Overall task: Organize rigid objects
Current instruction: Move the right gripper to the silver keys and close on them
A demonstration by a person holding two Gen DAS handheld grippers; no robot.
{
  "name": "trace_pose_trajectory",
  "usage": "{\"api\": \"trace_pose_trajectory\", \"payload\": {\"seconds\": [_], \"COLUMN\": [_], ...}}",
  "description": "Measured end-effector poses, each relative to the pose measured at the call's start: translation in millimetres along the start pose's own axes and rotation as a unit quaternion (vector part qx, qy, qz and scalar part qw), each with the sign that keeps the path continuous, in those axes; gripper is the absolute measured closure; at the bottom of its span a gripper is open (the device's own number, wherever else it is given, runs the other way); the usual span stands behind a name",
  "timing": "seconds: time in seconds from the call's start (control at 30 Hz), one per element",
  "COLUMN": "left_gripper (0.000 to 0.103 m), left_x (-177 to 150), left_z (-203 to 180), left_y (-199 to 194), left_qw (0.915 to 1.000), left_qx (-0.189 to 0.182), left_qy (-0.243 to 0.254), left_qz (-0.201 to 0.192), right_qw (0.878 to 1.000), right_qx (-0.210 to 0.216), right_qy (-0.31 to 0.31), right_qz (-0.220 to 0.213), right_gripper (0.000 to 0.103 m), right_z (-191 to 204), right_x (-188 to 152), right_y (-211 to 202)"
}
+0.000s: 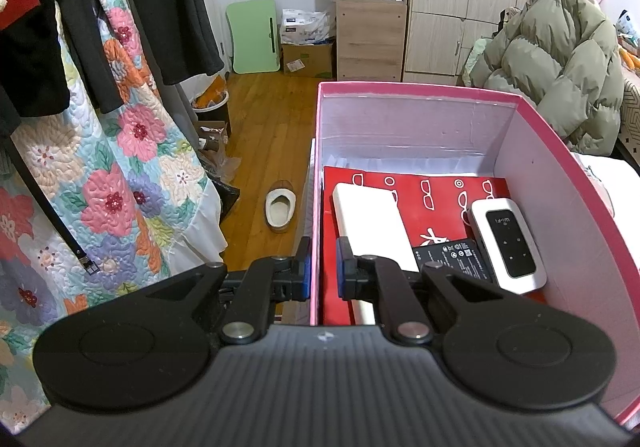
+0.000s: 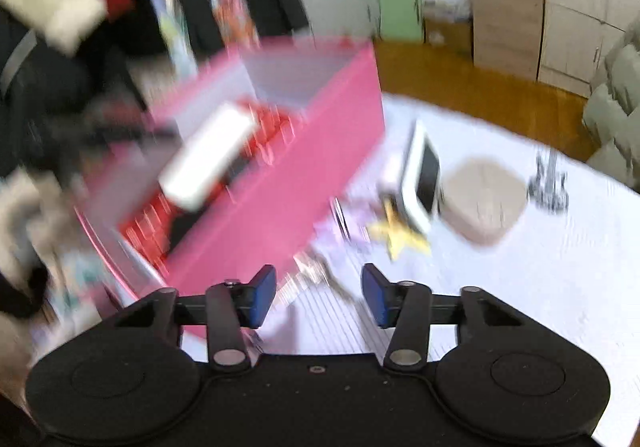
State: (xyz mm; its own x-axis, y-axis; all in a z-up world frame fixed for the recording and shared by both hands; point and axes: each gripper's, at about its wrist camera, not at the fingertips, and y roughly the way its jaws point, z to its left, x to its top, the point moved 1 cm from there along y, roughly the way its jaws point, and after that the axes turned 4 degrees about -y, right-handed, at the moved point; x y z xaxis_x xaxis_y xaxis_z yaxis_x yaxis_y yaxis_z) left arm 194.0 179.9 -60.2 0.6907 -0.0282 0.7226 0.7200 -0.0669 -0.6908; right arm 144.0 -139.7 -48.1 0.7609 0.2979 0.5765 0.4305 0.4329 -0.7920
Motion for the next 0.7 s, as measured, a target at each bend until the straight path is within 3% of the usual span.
{"api": "trace_pose_trajectory", "payload": {"seconds": [0.1, 0.23, 0.37, 0.4, 0.47, 0.7], "left_gripper": [0.094, 0.094, 0.094, 0.094, 0.094, 0.094], "left_x": [0.1, 0.1, -0.1, -0.2, -0.6, 0.7], "left_z": [-0.7, -1.3, -3.9, -5.0, -7.1, -7.2], "left_y": [-0.3, -0.4, 0.0, 0.2, 0.0, -0.1], "left_qw": [1.0000, 0.9999, 0.9997, 0.9996, 0.9994, 0.9996], "left_qx": [0.006, 0.007, 0.016, 0.019, 0.025, 0.020], "left_qy": [0.007, 0.010, 0.017, 0.020, 0.025, 0.020], "left_qz": [-0.001, -0.001, -0.001, -0.001, -0.002, -0.002], "right_qw": [0.999, 1.000, 1.000, 1.000, 1.000, 0.996], "right_qx": [-0.018, 0.018, 0.014, 0.019, 0.018, 0.030], "right_qy": [-0.035, -0.006, -0.002, 0.002, 0.014, 0.059], "right_qz": [0.021, 0.017, 0.005, 0.005, 0.004, -0.064], "right_gripper": [0.052, 0.052, 0.069, 0.085, 0.095, 0.097], "right_z": [3.9, -0.7, -3.5, -1.3, -2.6, -9.5], "right_x": [-9.5, -2.5, 8.4, 9.8, 10.6, 14.4], "right_y": [21.0, 40.3, 60.3, 66.6, 73.1, 21.4]}}
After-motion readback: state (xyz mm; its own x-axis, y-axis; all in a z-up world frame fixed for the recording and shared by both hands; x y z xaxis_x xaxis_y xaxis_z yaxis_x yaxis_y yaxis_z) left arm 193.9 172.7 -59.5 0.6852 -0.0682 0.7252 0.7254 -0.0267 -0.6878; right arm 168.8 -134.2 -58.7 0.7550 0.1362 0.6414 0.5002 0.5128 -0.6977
